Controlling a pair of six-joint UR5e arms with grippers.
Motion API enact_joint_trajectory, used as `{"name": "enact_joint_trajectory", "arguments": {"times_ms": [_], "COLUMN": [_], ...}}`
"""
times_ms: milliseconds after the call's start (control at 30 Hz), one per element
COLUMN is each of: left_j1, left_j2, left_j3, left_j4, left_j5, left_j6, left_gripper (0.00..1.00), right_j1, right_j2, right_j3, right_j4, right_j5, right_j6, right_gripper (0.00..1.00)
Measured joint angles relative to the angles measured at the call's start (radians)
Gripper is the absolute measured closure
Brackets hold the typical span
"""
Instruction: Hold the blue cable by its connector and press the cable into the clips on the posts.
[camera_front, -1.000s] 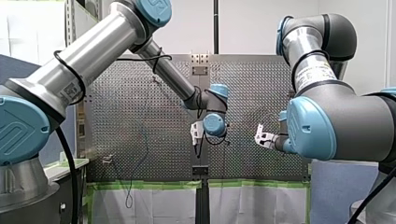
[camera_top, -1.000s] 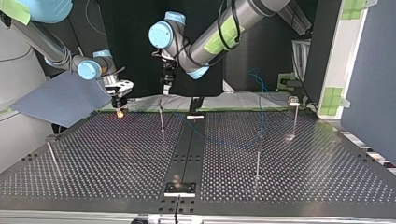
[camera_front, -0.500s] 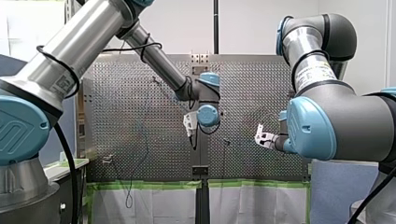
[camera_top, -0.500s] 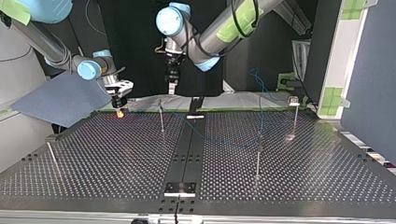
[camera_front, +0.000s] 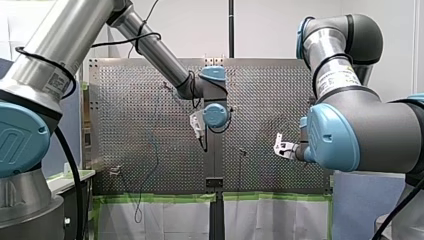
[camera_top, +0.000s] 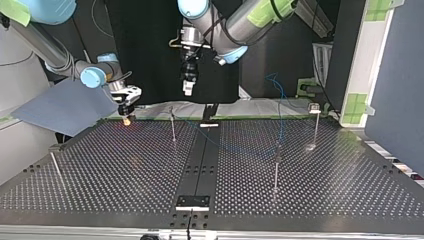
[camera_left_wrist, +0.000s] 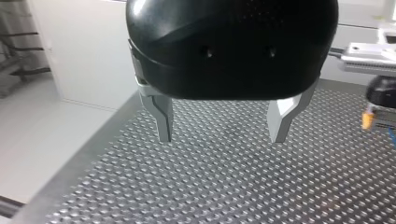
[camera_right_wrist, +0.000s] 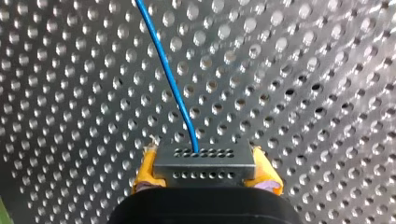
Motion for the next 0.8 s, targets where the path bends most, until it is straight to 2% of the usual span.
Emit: {"name": "enact_joint_trajectory", "arguments": {"times_ms": [200, 267, 333, 567, 800], "left_j1": [-0.004, -0.005, -0.006, -0.008, -0.003], "left_j2": [0.057, 0.076, 0.091, 0.149, 0.216], "left_j3": [-0.057, -0.077, -0.091, -0.149, -0.216], "left_j4": [0.039, 0.042, 0.044, 0.057, 0.099], "left_j5": [-0.011, -0.014, -0.015, -0.014, -0.011], "left_j6": [-0.004, -0.005, -0.006, -0.008, -0.017], "left_gripper": [0.00, 0.00, 0.00, 0.00, 0.00], "right_j1": [-0.011, -0.015, -0.021, -0.041, -0.047], "right_j2": [-0.034, -0.048, -0.066, -0.137, -0.203], "right_j3": [0.001, 0.003, 0.010, 0.027, 0.028], "right_j4": [0.042, 0.057, 0.075, 0.138, 0.166], "right_j5": [0.045, 0.055, 0.060, 0.058, 0.058], "right_j6": [-0.041, -0.047, -0.045, -0.022, -0.029], "right_gripper": [1.00, 1.00, 1.00, 1.00, 1.00]}}
